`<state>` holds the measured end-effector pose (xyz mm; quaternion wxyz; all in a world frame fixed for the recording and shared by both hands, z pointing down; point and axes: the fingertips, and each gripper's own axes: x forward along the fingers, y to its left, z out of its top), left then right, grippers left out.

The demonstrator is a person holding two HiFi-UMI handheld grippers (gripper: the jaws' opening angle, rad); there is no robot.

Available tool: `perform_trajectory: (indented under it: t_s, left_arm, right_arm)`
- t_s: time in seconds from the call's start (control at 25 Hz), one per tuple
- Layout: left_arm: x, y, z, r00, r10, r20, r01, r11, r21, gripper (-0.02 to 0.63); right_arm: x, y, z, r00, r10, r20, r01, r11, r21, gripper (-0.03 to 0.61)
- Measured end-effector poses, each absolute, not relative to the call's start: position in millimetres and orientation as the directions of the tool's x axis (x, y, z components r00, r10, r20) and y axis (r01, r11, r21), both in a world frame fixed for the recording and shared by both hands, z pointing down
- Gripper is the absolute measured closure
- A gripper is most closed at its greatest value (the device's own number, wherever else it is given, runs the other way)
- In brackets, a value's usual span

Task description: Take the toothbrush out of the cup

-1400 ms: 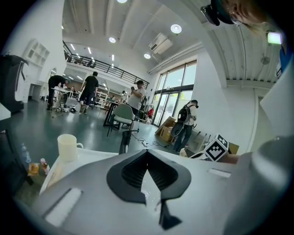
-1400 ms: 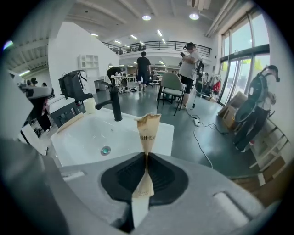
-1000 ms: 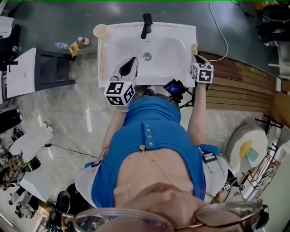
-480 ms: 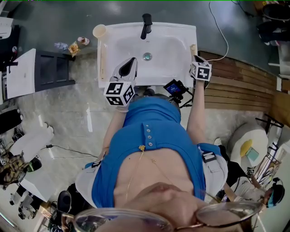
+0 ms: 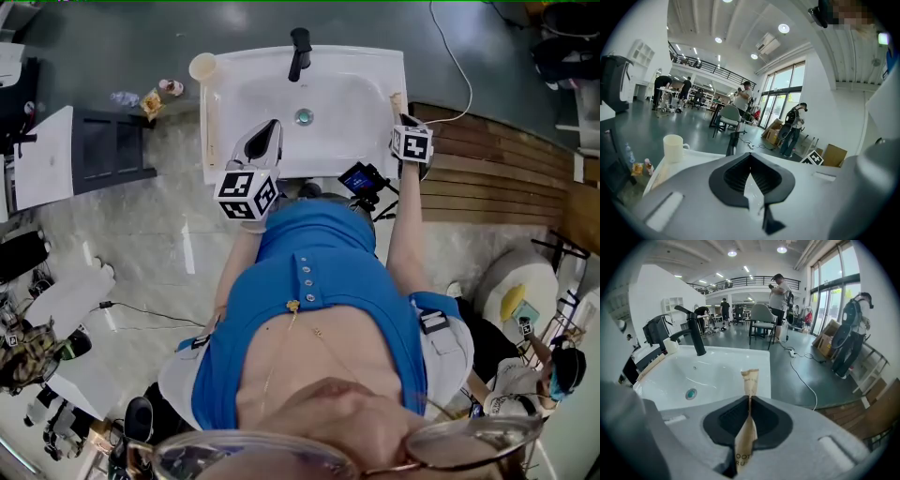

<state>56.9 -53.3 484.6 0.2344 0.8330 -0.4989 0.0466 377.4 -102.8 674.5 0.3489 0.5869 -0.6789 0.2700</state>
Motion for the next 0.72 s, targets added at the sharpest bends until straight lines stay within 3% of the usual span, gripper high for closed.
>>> perform_trajectory:
  t_s: [0.72]
  left_arm:
    - [60.4,-57.1,485.4,0.502,-0.805,0.316,-0.851,-0.395,0.345,0.611]
  right_arm:
    - [378.5,-99.8,675.3,-0.072,-0.602,0.795,-0.982,0.182,0.049,0.486]
